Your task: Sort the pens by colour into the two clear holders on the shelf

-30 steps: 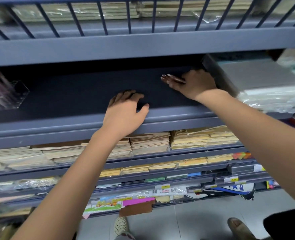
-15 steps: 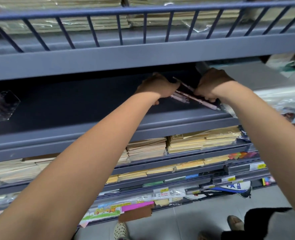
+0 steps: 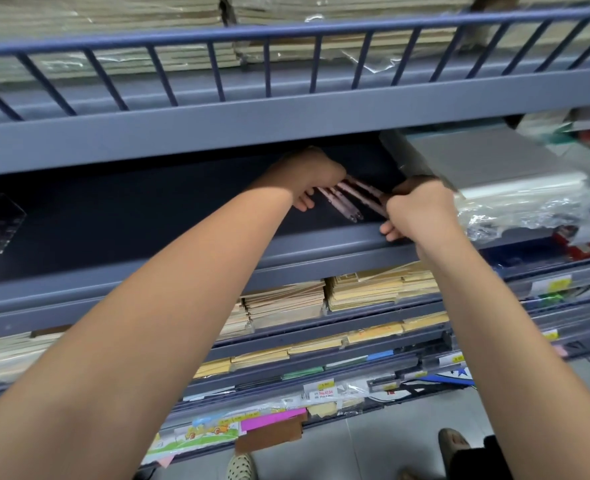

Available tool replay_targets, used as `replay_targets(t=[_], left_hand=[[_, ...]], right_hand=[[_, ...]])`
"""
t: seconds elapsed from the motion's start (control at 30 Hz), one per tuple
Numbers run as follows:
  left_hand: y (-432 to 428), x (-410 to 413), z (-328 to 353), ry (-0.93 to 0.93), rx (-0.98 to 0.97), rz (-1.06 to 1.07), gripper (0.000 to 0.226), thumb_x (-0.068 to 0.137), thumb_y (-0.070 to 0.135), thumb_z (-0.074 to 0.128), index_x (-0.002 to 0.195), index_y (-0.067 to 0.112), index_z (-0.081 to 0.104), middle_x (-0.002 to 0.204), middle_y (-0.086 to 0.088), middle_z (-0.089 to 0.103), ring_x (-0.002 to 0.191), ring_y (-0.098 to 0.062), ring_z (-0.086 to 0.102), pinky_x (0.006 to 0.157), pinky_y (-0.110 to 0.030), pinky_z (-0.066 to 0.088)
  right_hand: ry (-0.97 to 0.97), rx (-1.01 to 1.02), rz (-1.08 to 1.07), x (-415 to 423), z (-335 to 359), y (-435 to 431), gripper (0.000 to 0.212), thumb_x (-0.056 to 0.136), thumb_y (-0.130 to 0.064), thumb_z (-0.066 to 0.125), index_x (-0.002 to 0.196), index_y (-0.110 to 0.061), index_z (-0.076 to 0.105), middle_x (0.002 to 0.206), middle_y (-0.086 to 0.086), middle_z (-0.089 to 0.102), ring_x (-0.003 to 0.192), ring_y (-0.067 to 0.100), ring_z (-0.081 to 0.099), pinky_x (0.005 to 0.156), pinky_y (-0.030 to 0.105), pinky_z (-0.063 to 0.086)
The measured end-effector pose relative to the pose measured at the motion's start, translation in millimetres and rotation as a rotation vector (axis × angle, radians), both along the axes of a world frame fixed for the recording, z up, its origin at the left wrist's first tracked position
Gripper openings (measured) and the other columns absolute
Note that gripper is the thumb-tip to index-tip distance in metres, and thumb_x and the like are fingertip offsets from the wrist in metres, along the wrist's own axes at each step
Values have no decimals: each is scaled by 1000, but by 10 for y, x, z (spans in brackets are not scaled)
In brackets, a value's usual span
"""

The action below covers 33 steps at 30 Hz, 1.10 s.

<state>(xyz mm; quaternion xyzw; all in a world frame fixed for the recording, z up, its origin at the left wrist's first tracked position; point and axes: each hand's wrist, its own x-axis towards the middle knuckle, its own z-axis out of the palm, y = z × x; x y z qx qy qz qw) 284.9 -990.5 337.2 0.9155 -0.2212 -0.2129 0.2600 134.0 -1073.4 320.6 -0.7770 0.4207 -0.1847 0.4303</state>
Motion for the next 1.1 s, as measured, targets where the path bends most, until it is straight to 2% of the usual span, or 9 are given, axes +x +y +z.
replay_targets(t=[0.1, 0.3, 0.43, 0.57, 0.7, 0.77, 0.93, 1.03, 1.1], left_hand=[[-30, -37, 41, -2, 13, -31, 44, 87, 53, 63, 94, 13, 46, 85, -11, 57, 67, -26, 68, 47, -26, 54], [-131, -140, 35, 12, 25, -69, 41, 84, 55, 65, 78, 17, 51, 75, -3, 57, 68, -23, 66, 53, -27, 56], [-208, -205, 102, -14, 74, -87, 26, 83, 36, 68, 80, 12, 59, 75, -7, 64, 66, -24, 65, 61, -34, 61], [-219, -280, 190, -9, 122, -103, 18, 92, 16, 58, 77, 7, 61, 65, -6, 69, 62, -23, 68, 71, -30, 61], [-198, -345, 177, -32, 185, -109, 29, 102, 15, 43, 103, -1, 67, 113, -15, 72, 109, -29, 67, 96, -40, 53], [-237, -398, 113, -26, 205, -43, 33, 101, 17, 42, 114, -5, 63, 105, -20, 72, 103, -31, 67, 89, -39, 55], [-355, -550, -152, -365, 270, 199, 61, 98, 24, 47, 148, -5, 28, 142, -18, 47, 124, -29, 54, 81, -35, 37], [-374, -548, -240, -432, 237, 250, 54, 103, 16, 33, 150, -8, 21, 148, -20, 43, 130, -34, 49, 95, -38, 37], [-344, -542, -280, -481, 202, 245, 46, 106, 17, 26, 148, -3, 28, 147, -21, 44, 129, -35, 49, 99, -40, 38]], right_hand=[[-149, 173, -40, 35, -23, 15, 17, 89, -4, 50, 75, -6, 60, 55, 10, 66, 35, 22, 58, 33, 20, 39], [1, -161, -99, -217, 26, -6, 23, 79, -7, 43, 82, -6, 65, 57, 12, 67, 27, 13, 52, 32, 18, 37], [165, -386, -53, -379, 53, 30, 18, 88, -23, 56, 81, -9, 65, 80, 13, 63, 70, 34, 58, 61, 31, 46], [324, -522, -16, -425, 27, 125, 18, 89, -30, 63, 88, -12, 67, 80, 10, 52, 75, 32, 45, 65, 34, 37], [332, -566, 3, -389, 17, 145, 22, 92, -31, 59, 87, -11, 64, 83, 12, 55, 74, 31, 45, 64, 33, 36], [317, -581, 16, -371, 28, 143, 17, 92, -26, 59, 85, -11, 62, 80, 11, 51, 73, 31, 44, 64, 33, 36], [236, -429, 25, -393, 42, 73, 20, 87, -17, 60, 72, -3, 61, 75, 15, 55, 67, 31, 47, 50, 25, 30], [186, -348, 25, -476, 53, 33, 26, 88, -28, 61, 75, -6, 67, 72, 15, 65, 73, 32, 62, 63, 29, 46], [103, -255, 30, -541, 32, 42, 27, 88, -26, 60, 69, -8, 69, 60, 13, 68, 60, 27, 68, 70, 35, 57]])
